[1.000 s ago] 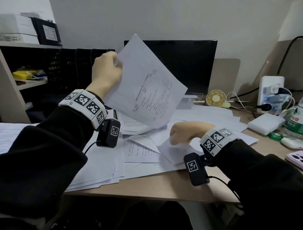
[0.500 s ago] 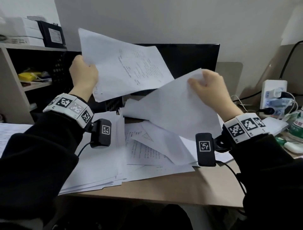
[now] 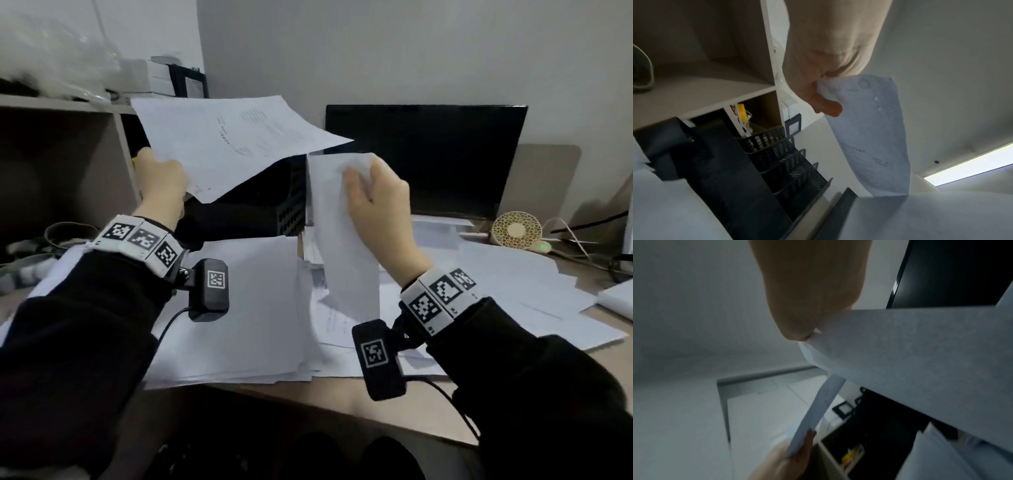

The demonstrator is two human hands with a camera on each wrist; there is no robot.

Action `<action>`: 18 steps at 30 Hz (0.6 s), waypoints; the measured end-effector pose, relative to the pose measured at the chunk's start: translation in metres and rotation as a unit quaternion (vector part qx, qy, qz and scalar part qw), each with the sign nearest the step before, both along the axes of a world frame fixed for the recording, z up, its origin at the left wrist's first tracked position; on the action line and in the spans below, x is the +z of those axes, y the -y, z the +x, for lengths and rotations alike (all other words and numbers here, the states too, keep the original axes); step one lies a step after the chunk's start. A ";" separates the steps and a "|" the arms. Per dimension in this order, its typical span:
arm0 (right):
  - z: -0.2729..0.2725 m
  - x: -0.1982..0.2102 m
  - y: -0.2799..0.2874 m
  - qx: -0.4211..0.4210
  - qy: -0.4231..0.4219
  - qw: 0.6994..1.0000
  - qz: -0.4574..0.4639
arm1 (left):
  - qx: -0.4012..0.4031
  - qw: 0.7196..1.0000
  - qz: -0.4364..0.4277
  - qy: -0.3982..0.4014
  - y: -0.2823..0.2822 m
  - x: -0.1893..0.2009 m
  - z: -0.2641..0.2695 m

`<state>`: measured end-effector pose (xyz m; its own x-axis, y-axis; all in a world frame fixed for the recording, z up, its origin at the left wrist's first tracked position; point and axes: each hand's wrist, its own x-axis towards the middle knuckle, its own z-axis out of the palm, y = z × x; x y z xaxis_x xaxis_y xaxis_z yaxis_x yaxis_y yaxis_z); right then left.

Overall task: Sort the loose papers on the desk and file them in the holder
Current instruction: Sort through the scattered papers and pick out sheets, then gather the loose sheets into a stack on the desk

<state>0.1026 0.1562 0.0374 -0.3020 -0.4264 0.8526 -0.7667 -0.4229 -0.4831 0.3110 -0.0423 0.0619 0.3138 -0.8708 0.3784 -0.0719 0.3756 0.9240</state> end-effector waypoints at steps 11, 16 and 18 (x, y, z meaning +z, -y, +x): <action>0.144 -0.053 0.050 0.143 -0.283 0.819 0.478 | 0.053 0.995 0.062 -0.052 -0.024 -0.053 0.139; 0.176 -0.066 0.054 0.158 -0.327 0.730 0.579 | 0.075 0.989 0.078 -0.098 -0.027 -0.104 0.190; 0.183 -0.064 0.056 0.157 -0.325 0.744 0.562 | 0.097 0.987 0.092 -0.085 -0.035 -0.119 0.197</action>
<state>0.2853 0.1005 -0.0265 0.2835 -0.9432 -0.1735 -0.9414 -0.2392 -0.2379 0.5079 -0.0075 -0.0567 0.5273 -0.8369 0.1468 0.0360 0.1946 0.9802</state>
